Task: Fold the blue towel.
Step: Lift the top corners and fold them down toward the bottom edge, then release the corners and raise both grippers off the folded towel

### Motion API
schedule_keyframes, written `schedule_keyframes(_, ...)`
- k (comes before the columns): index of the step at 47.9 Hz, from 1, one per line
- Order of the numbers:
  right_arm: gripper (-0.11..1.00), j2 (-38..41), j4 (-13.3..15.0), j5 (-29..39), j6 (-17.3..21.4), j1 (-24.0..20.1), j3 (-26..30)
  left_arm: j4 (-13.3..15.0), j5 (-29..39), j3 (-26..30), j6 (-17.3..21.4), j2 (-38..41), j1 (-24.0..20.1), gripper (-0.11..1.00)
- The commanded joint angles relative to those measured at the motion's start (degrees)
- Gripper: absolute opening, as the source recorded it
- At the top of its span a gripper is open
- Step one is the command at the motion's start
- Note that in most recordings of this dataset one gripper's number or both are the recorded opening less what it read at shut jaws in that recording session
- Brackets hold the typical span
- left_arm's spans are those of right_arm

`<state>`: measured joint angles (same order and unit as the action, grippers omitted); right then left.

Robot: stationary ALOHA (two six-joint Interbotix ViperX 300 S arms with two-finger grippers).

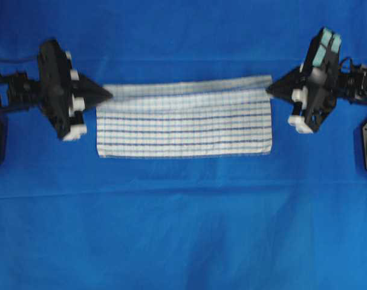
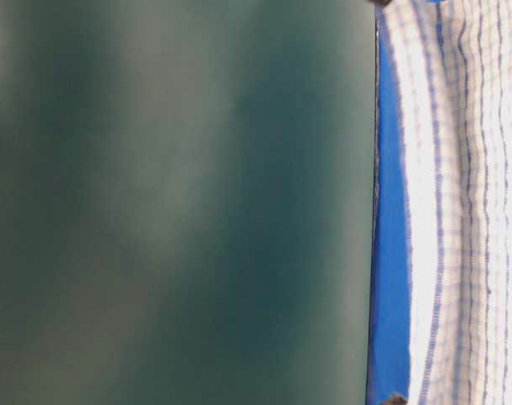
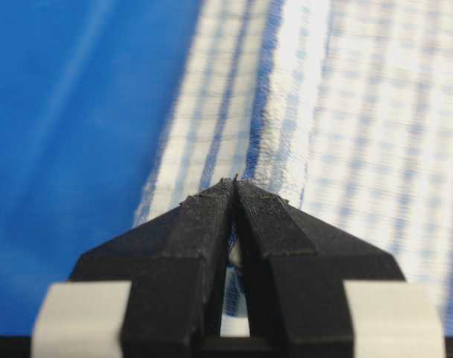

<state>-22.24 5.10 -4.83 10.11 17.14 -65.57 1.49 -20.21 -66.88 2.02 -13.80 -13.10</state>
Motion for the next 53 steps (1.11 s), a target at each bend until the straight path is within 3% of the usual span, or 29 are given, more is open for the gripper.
schedule_keyframes(1, 0.05, -0.8, -0.1, 1.1, 1.1, -2.9, 0.4, 0.0, -0.2, 0.4, -1.0, -0.8, 2.5, 0.01)
schedule_keyframes(15, 0.05, -0.4, -0.1, 1.9, 5.4, -10.3, 0.2, 0.0, -0.2, 0.3, -6.2, -0.5, 9.5, 0.01)
schedule_keyframes(44, 0.06, 3.8, -0.5, 3.1, 7.1, -11.0, 2.7, 0.1, 2.1, 0.4, -6.6, -0.2, 10.3, 0.02)
schedule_keyframes(49, 0.11, 3.6, -0.5, 3.3, 7.6, -11.5, 2.7, 0.2, 2.4, 0.4, -6.6, -0.6, 10.1, 0.17)
schedule_keyframes(53, 0.37, 3.1, -0.4, 3.7, 7.6, -11.5, 2.8, 0.2, 2.4, 0.4, -6.6, -1.1, 9.3, 0.38)
